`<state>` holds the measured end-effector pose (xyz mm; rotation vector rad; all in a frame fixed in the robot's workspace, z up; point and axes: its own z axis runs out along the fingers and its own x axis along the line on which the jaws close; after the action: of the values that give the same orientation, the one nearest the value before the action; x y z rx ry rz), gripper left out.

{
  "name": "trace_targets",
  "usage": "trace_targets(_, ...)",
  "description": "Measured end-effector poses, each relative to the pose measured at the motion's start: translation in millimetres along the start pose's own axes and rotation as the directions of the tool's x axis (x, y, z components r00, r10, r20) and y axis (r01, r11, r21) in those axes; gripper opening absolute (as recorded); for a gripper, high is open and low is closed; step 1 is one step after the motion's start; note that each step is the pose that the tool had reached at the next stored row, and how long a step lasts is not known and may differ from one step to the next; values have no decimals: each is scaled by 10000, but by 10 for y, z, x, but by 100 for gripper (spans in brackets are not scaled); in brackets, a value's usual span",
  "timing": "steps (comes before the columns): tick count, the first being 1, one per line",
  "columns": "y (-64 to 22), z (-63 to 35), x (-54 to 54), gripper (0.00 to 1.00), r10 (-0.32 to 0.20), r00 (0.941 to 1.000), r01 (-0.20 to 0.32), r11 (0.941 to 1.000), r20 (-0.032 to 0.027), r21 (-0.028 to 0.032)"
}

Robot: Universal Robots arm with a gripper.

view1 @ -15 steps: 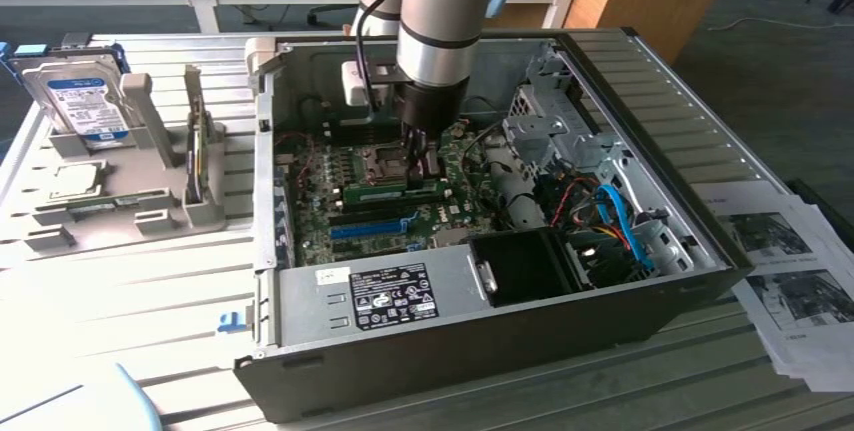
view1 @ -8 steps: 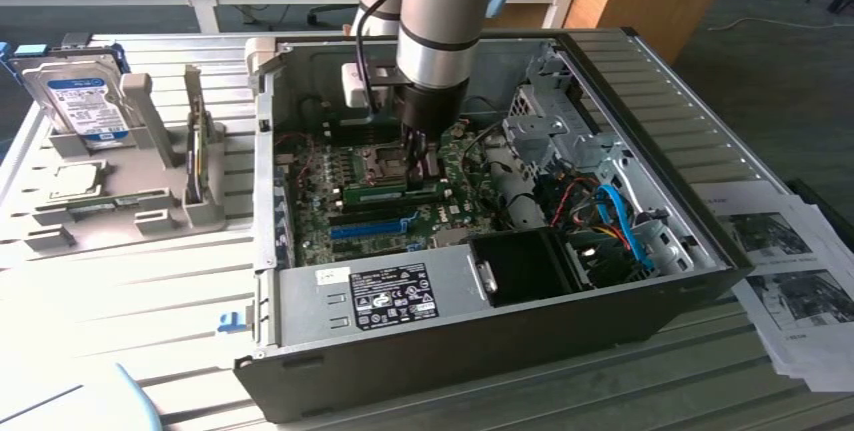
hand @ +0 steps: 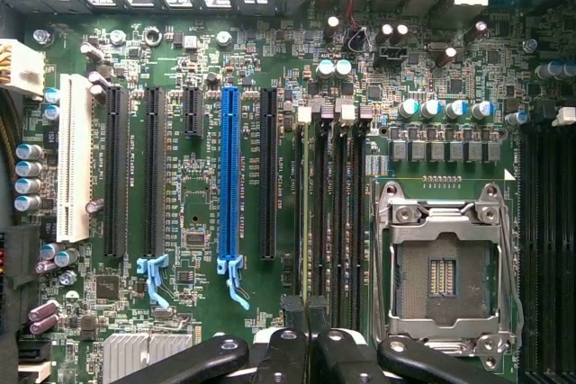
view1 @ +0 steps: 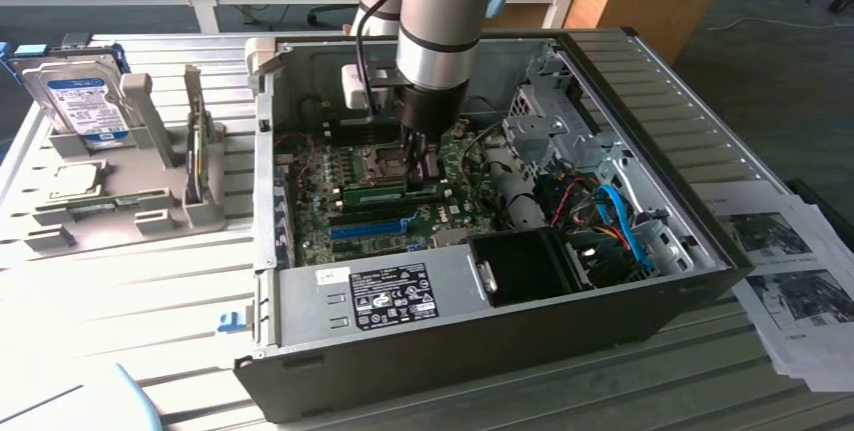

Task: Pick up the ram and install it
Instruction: 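Insert the ram into the slot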

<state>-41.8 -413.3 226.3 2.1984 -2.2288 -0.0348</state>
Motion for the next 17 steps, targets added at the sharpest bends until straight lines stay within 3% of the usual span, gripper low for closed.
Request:
trace_targets(7, 0, 1, 0, 12, 0, 10000, 0, 10000, 3, 2)
trace_targets(8, 0, 1, 0, 18, 0, 10000, 0, 10000, 2, 1)
trace_targets(17, 0, 1, 0, 18, 0, 10000, 0, 10000, 3, 1)
